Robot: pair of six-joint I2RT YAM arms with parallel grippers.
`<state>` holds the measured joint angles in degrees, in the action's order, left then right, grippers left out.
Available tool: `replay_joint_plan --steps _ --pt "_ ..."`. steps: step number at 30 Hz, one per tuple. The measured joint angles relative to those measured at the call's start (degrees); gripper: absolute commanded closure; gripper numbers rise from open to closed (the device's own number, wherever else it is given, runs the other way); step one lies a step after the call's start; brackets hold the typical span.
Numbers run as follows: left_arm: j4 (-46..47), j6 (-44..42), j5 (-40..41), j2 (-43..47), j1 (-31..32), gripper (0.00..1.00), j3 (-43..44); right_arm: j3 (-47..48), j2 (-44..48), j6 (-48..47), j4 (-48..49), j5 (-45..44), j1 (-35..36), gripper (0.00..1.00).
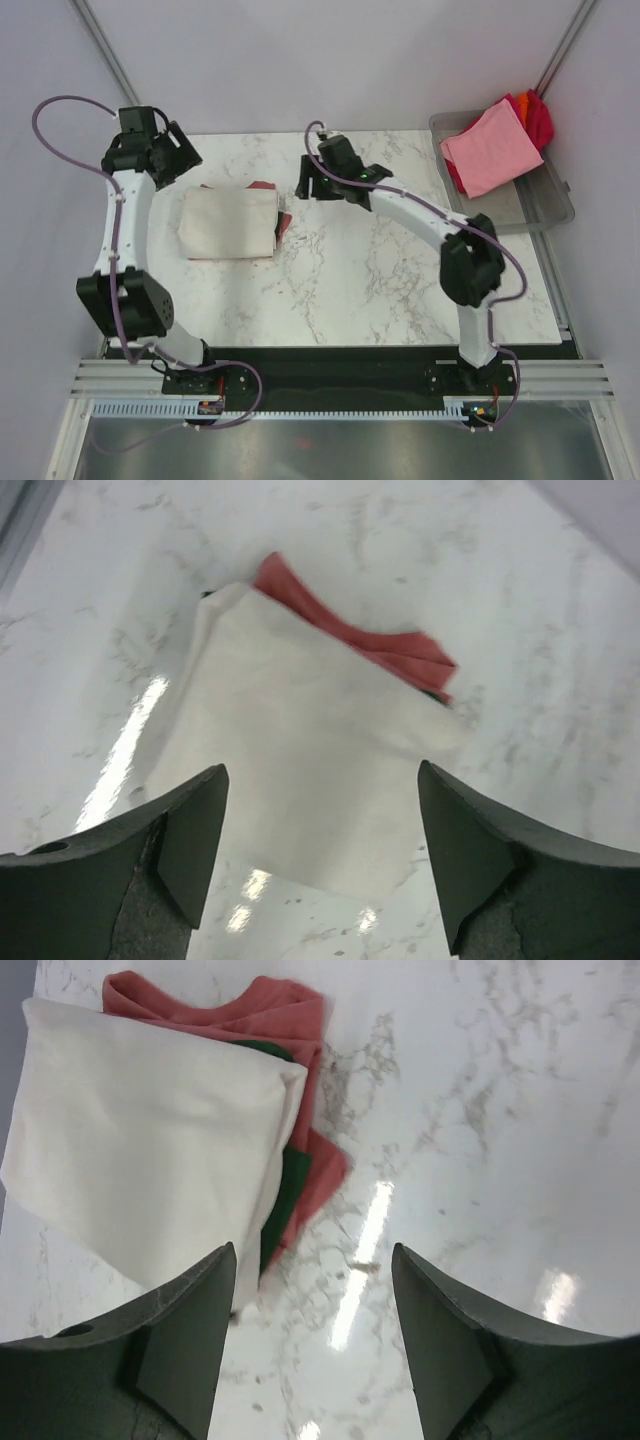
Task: Fold and stack the t-shirts
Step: Neatly place the folded tshirt to the corner
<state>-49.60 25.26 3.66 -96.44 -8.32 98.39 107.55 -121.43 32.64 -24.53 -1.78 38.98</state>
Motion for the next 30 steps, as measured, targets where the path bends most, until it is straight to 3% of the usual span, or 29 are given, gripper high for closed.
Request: replay_joint_plan --steps 6,8,12,18,21,30 --pt "14.2 3.1 -17.8 18.0 1.7 0.16 -17.9 -27.3 31.2 -1.4 6.9 1.5 -8.9 0.29" --pt "18.3 5.4 -23.2 20.3 3.1 0.16 -24.9 -35.3 41.3 -1.4 9.2 0.6 -13.0 0.29" --pt "20.7 6.8 -25.1 18.8 8.6 0.16 -29.1 -45.6 51.6 -1.4 11.1 -0.1 -13.2 0.29" --pt "23.5 6.8 -25.8 12.5 20.9 0.18 -27.6 -59.5 58.5 -1.0 9.8 -3.1 -12.4 0.34" --pt "22.3 6.3 -24.9 7.1 25.1 0.27 -23.7 -63.5 61.5 -0.7 9.0 -4.6 -12.5 0.35" --pt "16.7 3.4 -19.8 -12.4 28.3 0.33 -10.4 -64.5 63.5 -0.5 8.9 -5.3 -12.5 0.35"
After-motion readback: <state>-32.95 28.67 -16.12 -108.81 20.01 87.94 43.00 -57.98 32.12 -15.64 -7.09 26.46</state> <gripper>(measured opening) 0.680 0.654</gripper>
